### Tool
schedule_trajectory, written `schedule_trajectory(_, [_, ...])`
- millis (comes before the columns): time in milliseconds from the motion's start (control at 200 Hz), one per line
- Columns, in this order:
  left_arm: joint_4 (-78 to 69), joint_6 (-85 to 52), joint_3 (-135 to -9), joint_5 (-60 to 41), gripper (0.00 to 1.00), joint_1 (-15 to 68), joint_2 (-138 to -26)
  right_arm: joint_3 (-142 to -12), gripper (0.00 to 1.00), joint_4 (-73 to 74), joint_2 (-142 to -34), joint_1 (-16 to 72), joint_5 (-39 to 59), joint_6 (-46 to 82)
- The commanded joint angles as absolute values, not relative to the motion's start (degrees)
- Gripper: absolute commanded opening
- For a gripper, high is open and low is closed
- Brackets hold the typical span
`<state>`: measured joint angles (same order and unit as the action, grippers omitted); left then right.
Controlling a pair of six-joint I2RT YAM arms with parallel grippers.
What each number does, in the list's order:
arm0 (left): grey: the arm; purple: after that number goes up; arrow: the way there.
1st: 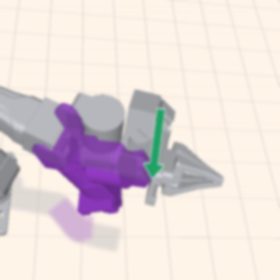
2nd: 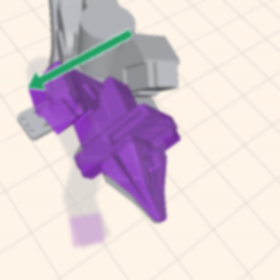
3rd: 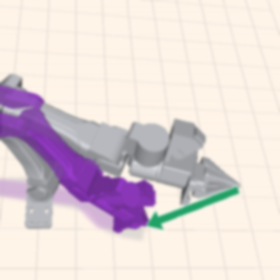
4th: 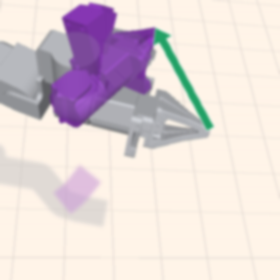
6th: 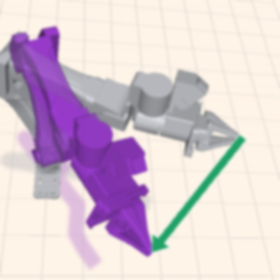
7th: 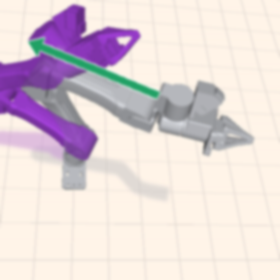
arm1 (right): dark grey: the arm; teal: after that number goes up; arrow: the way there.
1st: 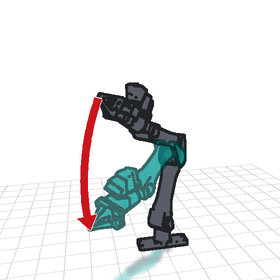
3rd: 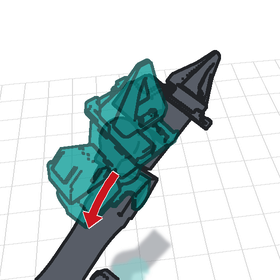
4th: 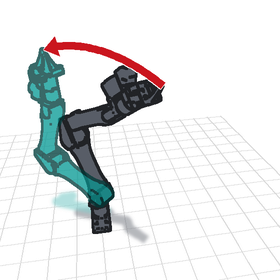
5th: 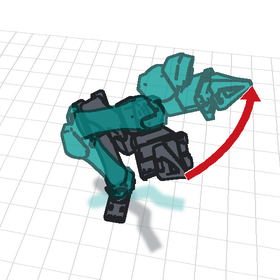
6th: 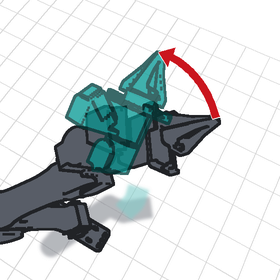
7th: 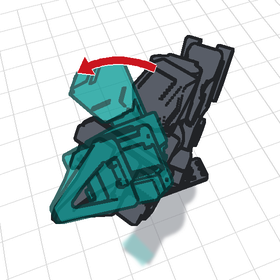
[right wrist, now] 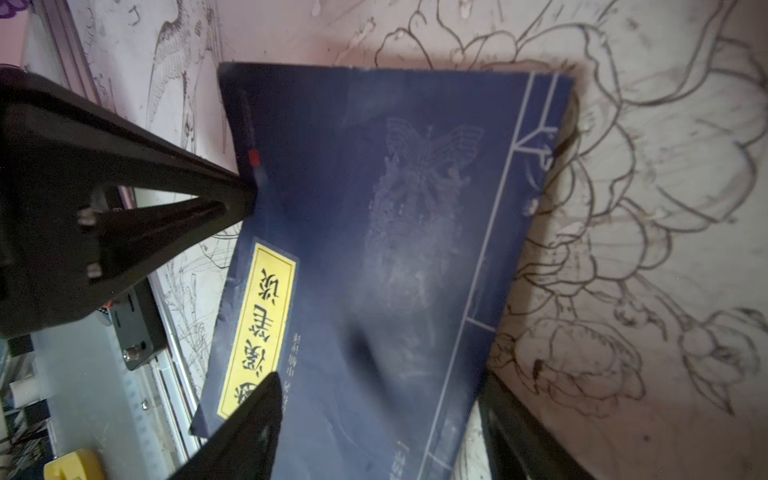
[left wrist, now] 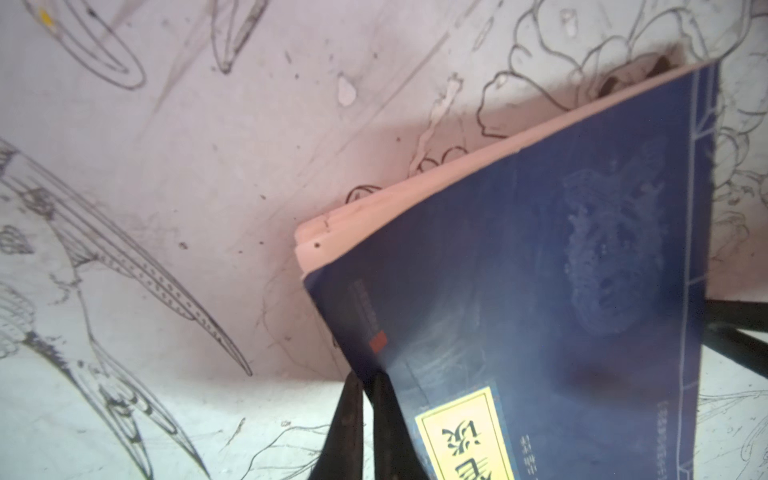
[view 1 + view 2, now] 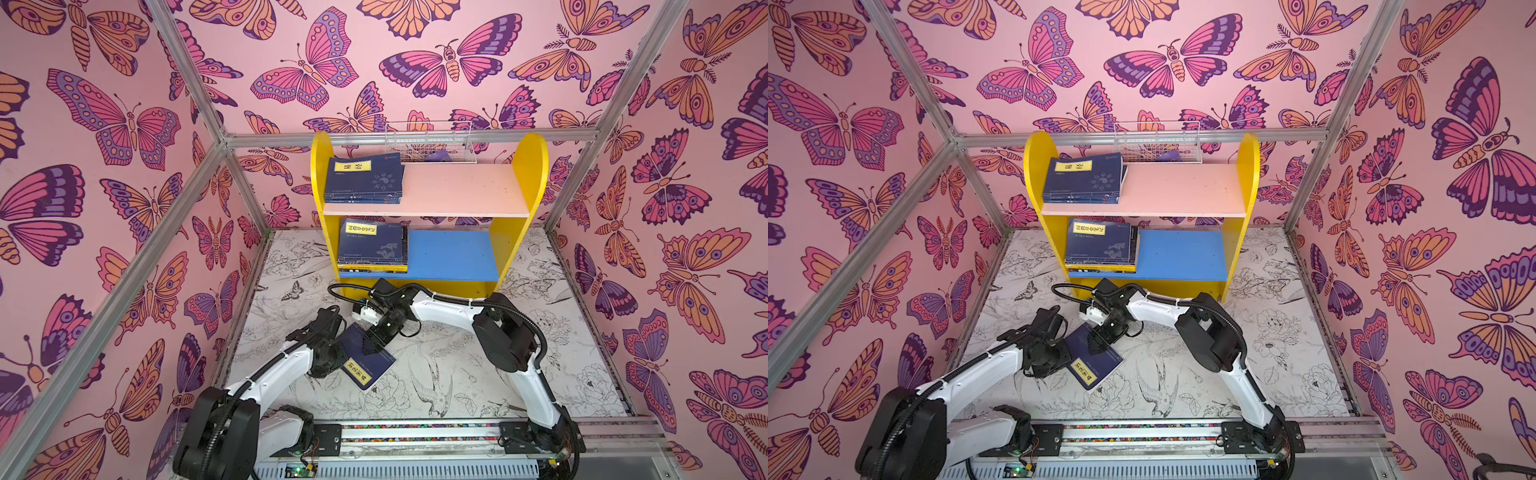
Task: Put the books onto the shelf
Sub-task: 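Grasp the dark blue book edges with both grippers and tilt it up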
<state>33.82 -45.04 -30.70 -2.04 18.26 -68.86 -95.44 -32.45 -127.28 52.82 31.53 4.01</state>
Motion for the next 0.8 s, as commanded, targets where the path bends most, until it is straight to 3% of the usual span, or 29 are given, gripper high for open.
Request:
schedule_trajectory(0, [29.29, -42.50, -28.32, -9.40, 0.08, 18.88, -71.74, -97.30, 0.72, -30.30, -126.90, 54.93, 44.06, 1.67])
schedule_trajectory(180, [29.24, -42.53, -27.95, -9.31, 0.08, 18.85, -70.52, -97.14, 0.61, -26.44, -122.95, 54.91, 47.45, 3.13])
schedule_trajectory(386, [28.85, -43.05, -27.95, -8.88, 0.08, 18.82, -68.97, -96.42, 0.34, -21.50, -122.90, 55.02, 50.06, 6.64])
schedule_trajectory(511, [28.56, -43.80, -28.37, -8.90, 0.09, 18.87, -66.10, -96.15, 0.11, -22.41, -123.27, 55.09, 48.11, 6.11])
schedule_trajectory(581, [28.47, -44.65, -28.82, -9.52, 0.14, 18.57, -62.39, -95.35, 0.00, -23.07, -121.06, 54.95, 45.60, 4.76])
schedule_trajectory(792, [28.34, -47.11, -32.09, -10.94, 0.42, 17.58, -43.93, -83.93, 0.00, -12.07, -101.87, 50.66, 37.21, 9.86])
